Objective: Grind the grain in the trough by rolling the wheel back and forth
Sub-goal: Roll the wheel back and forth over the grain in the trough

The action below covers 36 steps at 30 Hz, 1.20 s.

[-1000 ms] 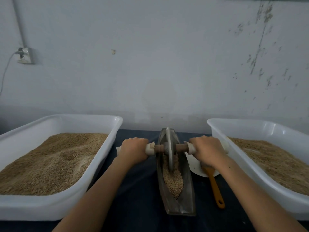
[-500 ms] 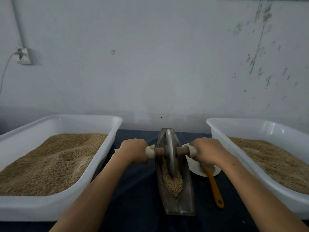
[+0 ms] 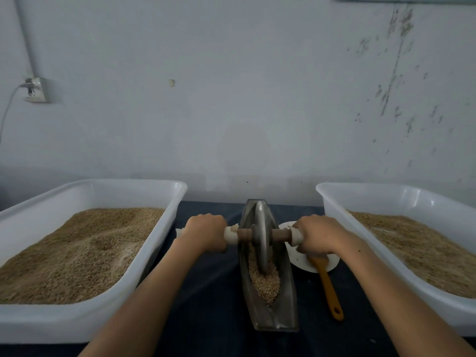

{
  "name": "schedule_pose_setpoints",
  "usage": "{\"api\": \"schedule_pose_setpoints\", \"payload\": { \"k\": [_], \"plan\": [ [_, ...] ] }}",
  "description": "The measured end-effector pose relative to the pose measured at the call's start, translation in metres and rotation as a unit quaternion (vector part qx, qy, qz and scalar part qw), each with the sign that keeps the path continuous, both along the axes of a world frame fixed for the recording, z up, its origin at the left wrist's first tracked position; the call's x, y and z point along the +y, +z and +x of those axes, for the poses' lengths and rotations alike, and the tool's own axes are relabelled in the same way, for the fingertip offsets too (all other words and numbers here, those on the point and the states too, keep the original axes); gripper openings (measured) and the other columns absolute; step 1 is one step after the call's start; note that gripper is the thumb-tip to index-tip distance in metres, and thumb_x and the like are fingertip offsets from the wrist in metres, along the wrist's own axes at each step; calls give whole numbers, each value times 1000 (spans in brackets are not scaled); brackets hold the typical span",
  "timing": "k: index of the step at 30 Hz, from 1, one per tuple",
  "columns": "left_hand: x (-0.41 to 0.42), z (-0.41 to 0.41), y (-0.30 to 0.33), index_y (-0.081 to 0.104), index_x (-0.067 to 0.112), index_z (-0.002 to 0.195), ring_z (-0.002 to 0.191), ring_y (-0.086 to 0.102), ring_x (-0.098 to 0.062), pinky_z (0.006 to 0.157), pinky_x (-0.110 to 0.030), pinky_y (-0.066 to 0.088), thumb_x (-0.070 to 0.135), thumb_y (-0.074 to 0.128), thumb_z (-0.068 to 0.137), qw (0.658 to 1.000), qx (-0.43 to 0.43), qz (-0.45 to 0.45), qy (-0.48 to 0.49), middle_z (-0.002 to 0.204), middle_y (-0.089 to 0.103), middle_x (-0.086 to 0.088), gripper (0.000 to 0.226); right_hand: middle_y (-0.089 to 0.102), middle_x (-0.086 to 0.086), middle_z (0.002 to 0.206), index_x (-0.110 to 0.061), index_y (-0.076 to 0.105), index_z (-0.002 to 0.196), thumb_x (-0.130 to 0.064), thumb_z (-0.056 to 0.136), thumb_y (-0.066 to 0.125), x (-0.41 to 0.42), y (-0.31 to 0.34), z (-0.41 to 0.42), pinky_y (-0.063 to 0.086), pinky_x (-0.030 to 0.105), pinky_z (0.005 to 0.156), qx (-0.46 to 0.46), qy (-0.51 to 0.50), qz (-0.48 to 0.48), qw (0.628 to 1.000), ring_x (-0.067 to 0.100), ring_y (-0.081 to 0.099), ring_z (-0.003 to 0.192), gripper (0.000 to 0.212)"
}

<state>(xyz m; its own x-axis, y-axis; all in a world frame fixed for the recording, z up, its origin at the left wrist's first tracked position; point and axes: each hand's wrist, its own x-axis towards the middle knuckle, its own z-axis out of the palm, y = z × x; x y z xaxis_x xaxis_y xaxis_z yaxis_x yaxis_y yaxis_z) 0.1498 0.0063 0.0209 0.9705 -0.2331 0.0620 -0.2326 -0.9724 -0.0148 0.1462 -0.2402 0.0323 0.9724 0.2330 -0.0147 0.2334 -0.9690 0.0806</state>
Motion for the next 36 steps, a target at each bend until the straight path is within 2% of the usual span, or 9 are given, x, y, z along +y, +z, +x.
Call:
{"api": "schedule_pose_setpoints", "payload": {
  "k": [2,5,9,15,18,23,30,33,36],
  "plan": [
    [1,-1,3,61,20,107,86,60,-16,76,-30,46,33,70,78,999,43,-8,-2,93,62,2,33,65,-3,91,-29,59,94,-28,81,69,1,5,-1,49,27,73,38,-5,1,999,13,62,84,17],
    [2,0,6,62,18,108,80,61,-15,73,-29,46,30,72,77,995,97,-19,1,88,64,2,35,65,-2,94,-29,56,89,-27,80,73,0,9,-2,45,24,69,72,0,7,997,14,62,86,19],
    [1,1,7,61,18,111,86,61,-16,77,-31,47,31,72,78,996,83,-11,0,93,64,0,38,63,-7,84,-35,51,77,-28,80,72,-2,5,1,41,22,62,67,5,19,998,10,61,80,22],
    [-4,2,-5,58,24,94,77,54,-14,69,-30,42,33,65,80,996,-86,2,10,92,64,3,19,60,-9,80,-33,52,81,-33,92,52,0,-13,2,39,25,64,-131,11,42,990,10,56,71,11],
    [-5,3,-8,54,25,89,76,52,-14,67,-30,39,34,63,81,994,-106,-10,16,92,63,4,15,58,-9,79,-32,48,79,-38,96,45,1,-18,2,39,25,67,-187,21,51,981,10,55,71,18],
    [-2,2,-5,60,22,98,79,55,-14,71,-29,42,33,67,80,999,-47,-4,12,92,63,3,23,60,-8,83,-30,54,85,-33,90,57,0,-10,3,39,25,63,-103,11,6,995,10,55,72,7],
    [-2,-1,8,61,18,111,85,64,-16,80,-33,50,31,72,78,995,101,-8,6,91,64,1,37,63,-5,88,-32,53,80,-26,80,73,-3,8,-3,45,23,67,99,-2,22,995,12,61,83,21],
    [-1,-1,9,63,20,107,83,62,-15,76,-31,48,31,72,77,996,94,-10,2,89,65,2,33,61,-6,83,-32,51,77,-27,80,73,-2,8,-4,42,22,62,106,-5,23,994,11,60,79,23],
    [-1,0,5,63,21,104,87,61,-16,76,-30,46,33,71,77,999,39,-7,1,93,64,3,30,60,-7,82,-30,52,83,-29,83,69,0,3,-1,37,21,57,51,-11,10,999,11,58,76,17]
  ]
}}
